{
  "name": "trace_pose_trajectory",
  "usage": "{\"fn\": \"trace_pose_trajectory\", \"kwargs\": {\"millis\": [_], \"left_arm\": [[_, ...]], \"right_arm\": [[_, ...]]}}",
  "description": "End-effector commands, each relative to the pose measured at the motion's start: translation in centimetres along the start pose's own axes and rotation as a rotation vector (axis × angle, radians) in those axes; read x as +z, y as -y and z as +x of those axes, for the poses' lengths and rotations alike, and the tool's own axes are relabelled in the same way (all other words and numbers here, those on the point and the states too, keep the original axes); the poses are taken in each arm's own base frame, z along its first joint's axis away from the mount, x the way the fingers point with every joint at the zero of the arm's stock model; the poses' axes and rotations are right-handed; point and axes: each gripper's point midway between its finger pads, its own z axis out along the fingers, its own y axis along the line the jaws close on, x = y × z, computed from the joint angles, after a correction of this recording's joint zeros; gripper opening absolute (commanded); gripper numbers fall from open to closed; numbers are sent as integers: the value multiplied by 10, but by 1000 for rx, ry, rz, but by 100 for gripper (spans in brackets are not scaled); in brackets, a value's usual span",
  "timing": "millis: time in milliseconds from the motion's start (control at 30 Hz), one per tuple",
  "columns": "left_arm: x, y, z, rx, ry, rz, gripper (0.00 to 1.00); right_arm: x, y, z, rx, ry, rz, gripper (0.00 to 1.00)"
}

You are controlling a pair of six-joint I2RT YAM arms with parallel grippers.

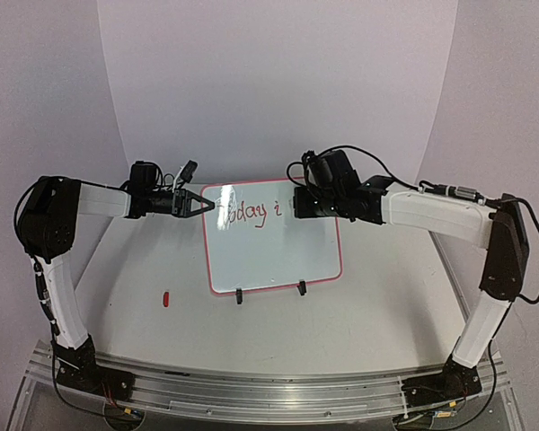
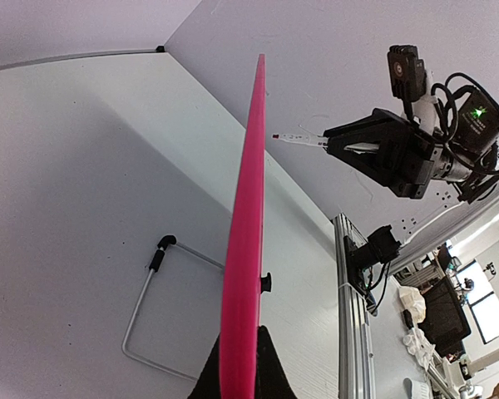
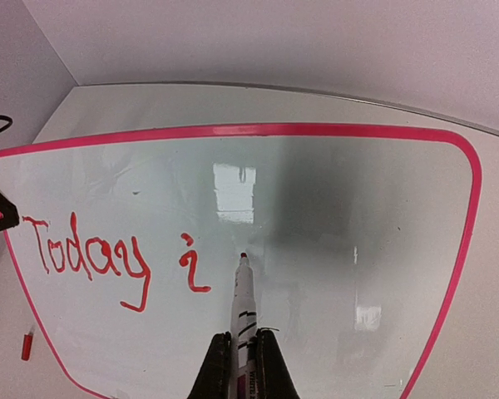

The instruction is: Write a sentence on the whiteboard

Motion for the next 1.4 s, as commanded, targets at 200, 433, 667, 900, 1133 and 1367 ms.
{"fn": "trace_pose_trajectory", "kwargs": {"millis": [200, 433, 667, 900, 1133, 1367], "left_arm": [[6, -16, 4, 81, 1, -78, 0], [6, -15, 5, 87, -1, -75, 0], [6, -16, 5, 88, -2, -75, 0], [6, -16, 5, 85, -3, -78, 0], [7, -17, 6, 82, -3, -79, 0], [7, -18, 5, 79, -3, -79, 0]], "right_arm": [[10, 2, -11, 34, 28, 10, 0], [16, 3, -10, 43, 22, 13, 0], [21, -2, -10, 48, 10, -10, 0], [24, -8, 0, 50, -35, -42, 0], [22, -3, 14, 46, -90, -25, 0], [19, 5, 23, 40, -113, 7, 0]]}}
